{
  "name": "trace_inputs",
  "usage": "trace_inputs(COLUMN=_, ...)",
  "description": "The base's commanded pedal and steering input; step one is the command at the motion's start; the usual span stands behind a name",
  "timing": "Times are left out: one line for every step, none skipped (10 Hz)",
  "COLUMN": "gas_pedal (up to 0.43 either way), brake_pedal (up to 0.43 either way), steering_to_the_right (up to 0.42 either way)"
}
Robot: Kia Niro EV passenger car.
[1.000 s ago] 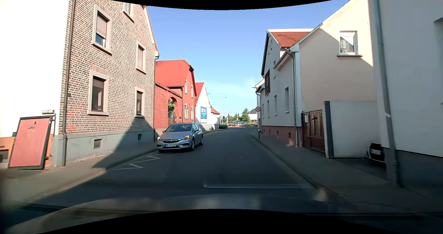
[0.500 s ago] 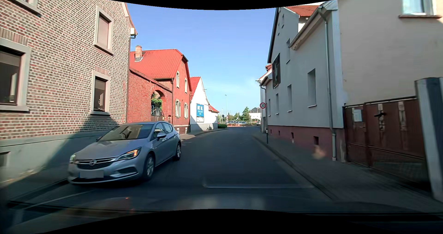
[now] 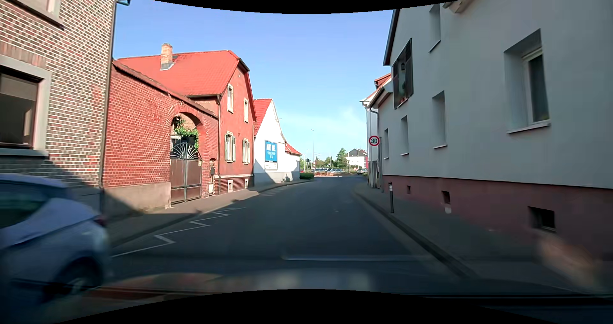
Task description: Follow the waypoints while adhering to traffic rules and regulations
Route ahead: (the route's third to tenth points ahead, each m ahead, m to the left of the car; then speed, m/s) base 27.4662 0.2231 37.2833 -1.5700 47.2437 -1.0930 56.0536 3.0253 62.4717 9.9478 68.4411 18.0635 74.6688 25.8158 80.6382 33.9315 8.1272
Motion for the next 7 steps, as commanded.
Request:
trace_inputs(gas_pedal=0.000, brake_pedal=0.000, steering_to_the_right=-0.006)
trace_inputs(gas_pedal=0.000, brake_pedal=0.000, steering_to_the_right=-0.006)
trace_inputs(gas_pedal=0.000, brake_pedal=0.000, steering_to_the_right=-0.006)
trace_inputs(gas_pedal=0.000, brake_pedal=0.000, steering_to_the_right=-0.006)
trace_inputs(gas_pedal=0.000, brake_pedal=0.000, steering_to_the_right=-0.006)
trace_inputs(gas_pedal=0.000, brake_pedal=0.000, steering_to_the_right=-0.006)
trace_inputs(gas_pedal=0.000, brake_pedal=0.000, steering_to_the_right=-0.006)
